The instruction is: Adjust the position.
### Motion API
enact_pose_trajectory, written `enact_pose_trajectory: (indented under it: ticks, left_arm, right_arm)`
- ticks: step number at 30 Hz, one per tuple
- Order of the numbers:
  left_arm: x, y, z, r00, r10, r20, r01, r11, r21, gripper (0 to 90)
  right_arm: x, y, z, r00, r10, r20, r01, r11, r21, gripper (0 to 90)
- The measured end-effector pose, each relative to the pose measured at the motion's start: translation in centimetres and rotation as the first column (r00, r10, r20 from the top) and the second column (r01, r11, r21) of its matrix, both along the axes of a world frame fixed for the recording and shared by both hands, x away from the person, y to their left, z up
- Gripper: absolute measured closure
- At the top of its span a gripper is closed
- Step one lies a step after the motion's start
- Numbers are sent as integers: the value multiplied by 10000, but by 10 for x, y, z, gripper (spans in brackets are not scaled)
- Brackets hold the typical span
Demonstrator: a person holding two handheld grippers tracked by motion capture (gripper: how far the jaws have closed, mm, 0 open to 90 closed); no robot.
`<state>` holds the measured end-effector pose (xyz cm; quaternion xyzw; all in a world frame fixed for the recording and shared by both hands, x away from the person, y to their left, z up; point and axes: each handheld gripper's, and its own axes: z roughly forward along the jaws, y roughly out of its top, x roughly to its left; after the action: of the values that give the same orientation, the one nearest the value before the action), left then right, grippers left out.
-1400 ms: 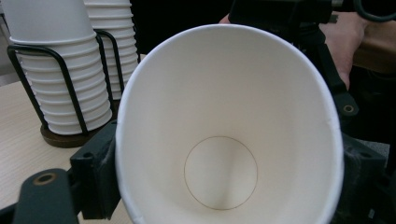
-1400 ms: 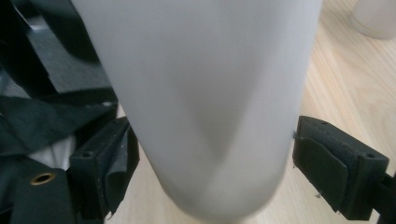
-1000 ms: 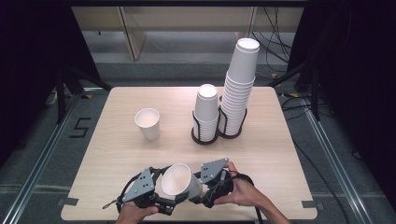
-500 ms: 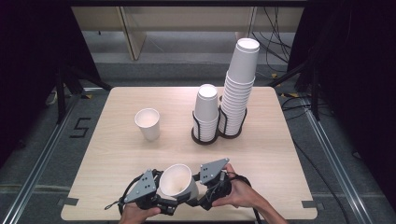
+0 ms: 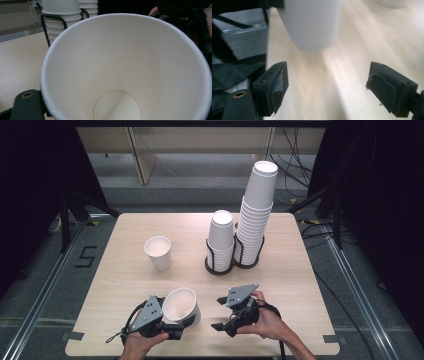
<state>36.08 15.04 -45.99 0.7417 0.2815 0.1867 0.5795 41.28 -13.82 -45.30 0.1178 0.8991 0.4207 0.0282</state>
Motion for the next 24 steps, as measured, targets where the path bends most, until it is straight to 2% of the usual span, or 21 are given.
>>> enact_pose_trajectory:
  ticks: [3,5,7,10,17,19,21,22,24]
  left_arm:
    - [5,6,-1,9992,402,-8,-401,9988,282,173]
    - [8,9,-2,9980,635,53,-637,9974,334,173]
    - [10,13,-3,9965,829,-66,-824,9951,546,172]
    - [14,18,-4,9942,1069,-112,-1057,9912,802,172]
    - [20,28,-5,9865,1626,-182,-1597,9810,1100,172]
    - [22,31,-5,9837,1789,-197,-1755,9776,1161,172]
    - [24,33,-6,9811,1929,-162,-1899,9752,1137,172]
    - [25,34,-6,9795,2010,-141,-1983,9740,1091,172]
    - [26,37,-6,9752,2205,-219,-2167,9698,1117,172]
  right_arm:
    - [2,-10,2,9975,-589,399,587,9983,58,190]
    - [3,-16,3,9952,-886,413,882,9961,96,190]
    - [4,-20,2,9925,-1108,513,1102,9938,130,186]
    - [3,-24,0,9894,-1359,519,1364,9906,-57,183]
    - [3,-33,-5,9850,-1665,444,1674,9858,-167,180]
    - [2,-36,-5,9800,-1956,378,1963,9804,-157,180]
    - [3,-38,-6,9801,-1911,531,1921,9813,-141,181]
    - [3,-38,-6,9798,-1966,376,1973,9803,-135,181]
    - [3,-40,-7,9799,-1964,352,1971,9802,-194,181]
